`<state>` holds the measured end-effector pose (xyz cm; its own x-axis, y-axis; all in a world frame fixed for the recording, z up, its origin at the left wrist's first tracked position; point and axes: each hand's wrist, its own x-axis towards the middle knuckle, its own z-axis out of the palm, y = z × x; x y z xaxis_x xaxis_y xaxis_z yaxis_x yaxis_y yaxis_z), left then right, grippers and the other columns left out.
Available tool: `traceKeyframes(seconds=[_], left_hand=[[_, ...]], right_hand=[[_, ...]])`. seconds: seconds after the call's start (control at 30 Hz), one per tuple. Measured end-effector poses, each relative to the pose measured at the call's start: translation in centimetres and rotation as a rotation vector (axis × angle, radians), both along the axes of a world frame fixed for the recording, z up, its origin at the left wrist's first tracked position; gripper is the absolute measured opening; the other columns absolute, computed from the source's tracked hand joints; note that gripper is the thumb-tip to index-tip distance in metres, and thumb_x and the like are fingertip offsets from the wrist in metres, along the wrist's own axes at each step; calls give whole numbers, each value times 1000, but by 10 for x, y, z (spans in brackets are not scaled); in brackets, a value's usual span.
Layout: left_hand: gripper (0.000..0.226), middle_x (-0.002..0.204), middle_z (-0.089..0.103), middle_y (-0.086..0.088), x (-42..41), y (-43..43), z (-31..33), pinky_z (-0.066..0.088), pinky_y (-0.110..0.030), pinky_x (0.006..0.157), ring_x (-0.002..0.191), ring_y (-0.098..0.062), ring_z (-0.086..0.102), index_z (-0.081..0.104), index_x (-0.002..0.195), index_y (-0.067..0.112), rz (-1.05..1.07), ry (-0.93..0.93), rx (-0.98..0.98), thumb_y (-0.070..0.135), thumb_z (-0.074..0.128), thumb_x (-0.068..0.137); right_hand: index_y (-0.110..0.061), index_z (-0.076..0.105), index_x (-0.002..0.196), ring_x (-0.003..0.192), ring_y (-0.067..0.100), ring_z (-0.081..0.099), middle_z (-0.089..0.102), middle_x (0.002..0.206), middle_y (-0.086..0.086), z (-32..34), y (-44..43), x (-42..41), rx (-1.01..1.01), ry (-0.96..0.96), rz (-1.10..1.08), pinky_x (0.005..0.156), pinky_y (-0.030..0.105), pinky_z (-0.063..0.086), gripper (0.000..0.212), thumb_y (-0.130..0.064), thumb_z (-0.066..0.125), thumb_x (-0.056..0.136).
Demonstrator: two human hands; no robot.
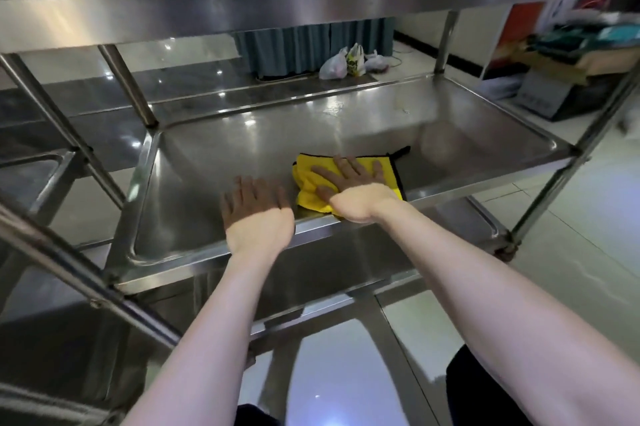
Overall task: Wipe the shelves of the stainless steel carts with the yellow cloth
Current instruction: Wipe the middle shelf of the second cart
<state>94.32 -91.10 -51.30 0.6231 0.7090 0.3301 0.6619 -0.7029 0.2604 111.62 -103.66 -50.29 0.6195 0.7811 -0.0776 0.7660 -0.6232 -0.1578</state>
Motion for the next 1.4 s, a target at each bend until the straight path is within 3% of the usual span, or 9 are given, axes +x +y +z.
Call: traceKeyframes(seconds=[0.1, 0.27, 0.43, 0.67, 0.83, 0.93, 1.17, 1.27, 1.4], left_hand=[[59, 166, 44, -19, 0, 3, 0, 19, -56, 129, 161, -36, 28, 52, 154, 9, 15, 67, -28, 42, 32, 109], [57, 164, 45, -22, -2, -1, 4, 18, -56, 130, 161, -38, 29, 53, 151, 8, 10, 63, -41, 41, 35, 109], [52, 164, 45, -22, -8, -6, 16, 11, -49, 133, 162, -38, 25, 55, 149, 4, -43, -42, -16, 35, 41, 110], [39, 147, 57, -32, 75, -76, 35, 29, -54, 125, 149, -46, 43, 61, 140, -6, -31, -259, -117, 12, 54, 106], [57, 154, 52, -28, 91, -71, 17, 29, -51, 124, 153, -42, 38, 56, 145, 0, 56, -26, -86, 35, 34, 106], [51, 159, 50, -22, 92, -66, 13, 29, -52, 125, 156, -40, 33, 54, 149, 8, 53, 30, -57, 38, 42, 110], [65, 156, 55, -7, 94, -65, 15, 37, -48, 120, 144, -35, 46, 57, 145, 27, -37, 234, -46, 66, 27, 101], [58, 151, 60, -8, 98, -68, 17, 39, -47, 118, 138, -37, 51, 61, 141, 29, -21, 200, -40, 67, 45, 101], [63, 153, 60, -9, 101, -70, 18, 35, -45, 121, 142, -34, 49, 62, 143, 27, 5, 200, -20, 67, 46, 97]], right_hand=[[-65, 1, 162, 166, 18, -9, -6, 179, -15, 6, -32, 28, -17, 26, 76, 130, 62, -10, 59, -72, 16, 106], [-61, 5, 164, 167, 21, -8, -4, 181, -9, 15, -72, 67, -55, 18, -202, 128, 66, -7, 59, -69, 18, 107], [-57, 6, 166, 166, 24, -10, -6, 181, -6, 14, -65, 52, -24, 22, -203, 126, 68, -10, 69, -79, 18, 101], [-55, 7, 167, 166, 28, -12, -6, 181, -3, 9, -60, 59, 5, 46, -157, 122, 73, -15, 64, -71, 15, 105], [-59, 5, 165, 166, 23, -13, -7, 180, -9, 9, -83, 90, 0, 77, 0, 126, 66, -16, 63, -71, 16, 104], [-62, 5, 164, 166, 18, -14, -8, 180, -13, 13, -125, 137, 0, 97, 41, 128, 62, -15, 63, -75, 17, 103], [-57, 4, 166, 166, 22, -11, -8, 180, -9, 18, -225, 290, -54, 69, -199, 128, 66, -10, 78, -89, 18, 96], [-54, 5, 167, 166, 29, -10, -6, 181, -1, 17, -207, 315, -57, 21, -265, 125, 72, -11, 85, -93, 14, 92], [-48, 13, 168, 164, 43, -5, 3, 180, 13, 16, -142, 296, 25, -25, -238, 119, 81, -8, 91, -93, 14, 89]])
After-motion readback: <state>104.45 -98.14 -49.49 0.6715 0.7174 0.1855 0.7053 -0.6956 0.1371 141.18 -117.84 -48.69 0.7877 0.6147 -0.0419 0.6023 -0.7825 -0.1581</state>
